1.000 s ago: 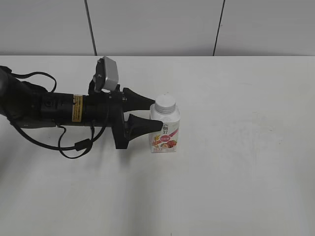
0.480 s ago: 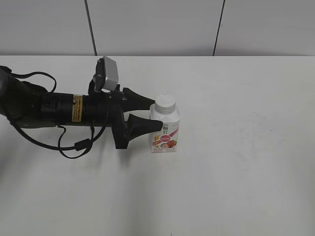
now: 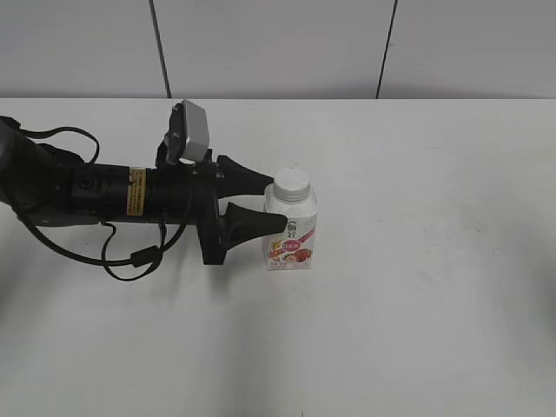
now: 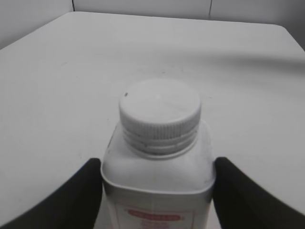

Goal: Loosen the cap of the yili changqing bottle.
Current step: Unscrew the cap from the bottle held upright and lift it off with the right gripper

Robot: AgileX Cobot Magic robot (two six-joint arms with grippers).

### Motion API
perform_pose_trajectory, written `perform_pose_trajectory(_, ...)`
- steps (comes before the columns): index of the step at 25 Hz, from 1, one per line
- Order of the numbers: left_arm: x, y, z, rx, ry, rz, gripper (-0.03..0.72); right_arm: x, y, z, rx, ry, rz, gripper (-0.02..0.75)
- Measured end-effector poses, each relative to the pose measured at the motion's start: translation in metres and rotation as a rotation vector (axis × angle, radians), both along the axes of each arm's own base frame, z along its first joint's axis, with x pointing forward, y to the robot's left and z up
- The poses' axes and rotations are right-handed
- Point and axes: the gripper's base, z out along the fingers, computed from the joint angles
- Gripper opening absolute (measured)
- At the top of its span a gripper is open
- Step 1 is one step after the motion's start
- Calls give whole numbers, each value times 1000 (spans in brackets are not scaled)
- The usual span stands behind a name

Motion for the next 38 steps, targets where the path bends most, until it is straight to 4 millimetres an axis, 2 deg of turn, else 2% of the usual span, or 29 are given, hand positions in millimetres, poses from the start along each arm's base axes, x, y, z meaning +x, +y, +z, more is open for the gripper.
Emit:
perform_pose_trajectory(2, 0, 0, 0, 3, -18, -8, 433, 28, 3, -5, -10, 105, 1, 587)
perform_pose_trajectory(9, -1, 0, 0, 5, -39, -20, 433, 93, 10, -18, -34, 280, 25, 587)
perform_pose_trajectory(17, -1, 0, 0, 1, -44, -25, 433, 150, 20, -34, -18, 371, 85, 587)
perform_pose_trajectory(23, -1, 0, 1, 0, -47, -27, 432, 190, 25, -55, -6, 451, 70, 587)
perform_pose_trajectory(33, -1, 0, 1, 0, -48, -28, 432, 240, 34, -73, 42, 474, 7, 586)
perform_pose_trajectory(35, -1, 0, 1, 0, -48, -28, 432, 243, 42, -71, 41, 462, 30, 586)
perform_pose_trajectory(38, -1, 0, 1, 0, -48, -28, 432, 242, 67, -63, 21, 432, 100, 586)
